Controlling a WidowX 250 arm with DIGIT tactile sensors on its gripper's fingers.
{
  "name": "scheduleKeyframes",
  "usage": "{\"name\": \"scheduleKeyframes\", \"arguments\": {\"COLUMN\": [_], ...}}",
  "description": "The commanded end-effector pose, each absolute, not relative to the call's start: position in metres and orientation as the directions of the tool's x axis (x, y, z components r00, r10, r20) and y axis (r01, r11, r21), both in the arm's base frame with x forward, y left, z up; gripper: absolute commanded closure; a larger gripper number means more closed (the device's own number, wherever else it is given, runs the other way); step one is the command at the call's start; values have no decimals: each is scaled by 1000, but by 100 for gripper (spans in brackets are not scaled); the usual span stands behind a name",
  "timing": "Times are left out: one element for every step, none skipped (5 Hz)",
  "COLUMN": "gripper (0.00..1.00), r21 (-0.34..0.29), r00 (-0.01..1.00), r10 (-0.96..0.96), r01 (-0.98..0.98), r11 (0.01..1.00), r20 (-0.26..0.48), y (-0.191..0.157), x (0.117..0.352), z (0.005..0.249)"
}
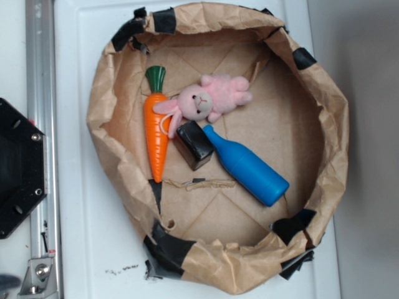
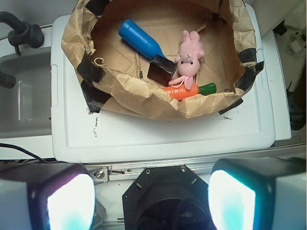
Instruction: Grab the blue bottle.
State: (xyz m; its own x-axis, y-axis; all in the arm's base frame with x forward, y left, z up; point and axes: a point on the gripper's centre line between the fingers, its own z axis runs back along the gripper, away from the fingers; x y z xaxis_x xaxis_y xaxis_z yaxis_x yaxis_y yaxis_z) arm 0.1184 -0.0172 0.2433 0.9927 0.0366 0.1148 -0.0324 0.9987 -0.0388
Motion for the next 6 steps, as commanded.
{"name": "scheduleKeyframes", "arguments": {"gripper": [0, 0, 0, 0, 0, 0], "r21": [-39, -69, -42, -18, 10, 22], "r00": [993, 949, 937, 927, 927, 862], "r10": [37, -55, -40, -113, -220, -429], "r01": [-32, 80, 58, 127, 228, 440], "r11": [999, 994, 997, 992, 974, 898], "r20": [115, 310, 346, 359, 303, 269], "y": [-17, 7, 27, 26, 8, -9], "x": [118, 168, 219, 260, 290, 311], "z": [243, 197, 181, 161, 139, 87]}}
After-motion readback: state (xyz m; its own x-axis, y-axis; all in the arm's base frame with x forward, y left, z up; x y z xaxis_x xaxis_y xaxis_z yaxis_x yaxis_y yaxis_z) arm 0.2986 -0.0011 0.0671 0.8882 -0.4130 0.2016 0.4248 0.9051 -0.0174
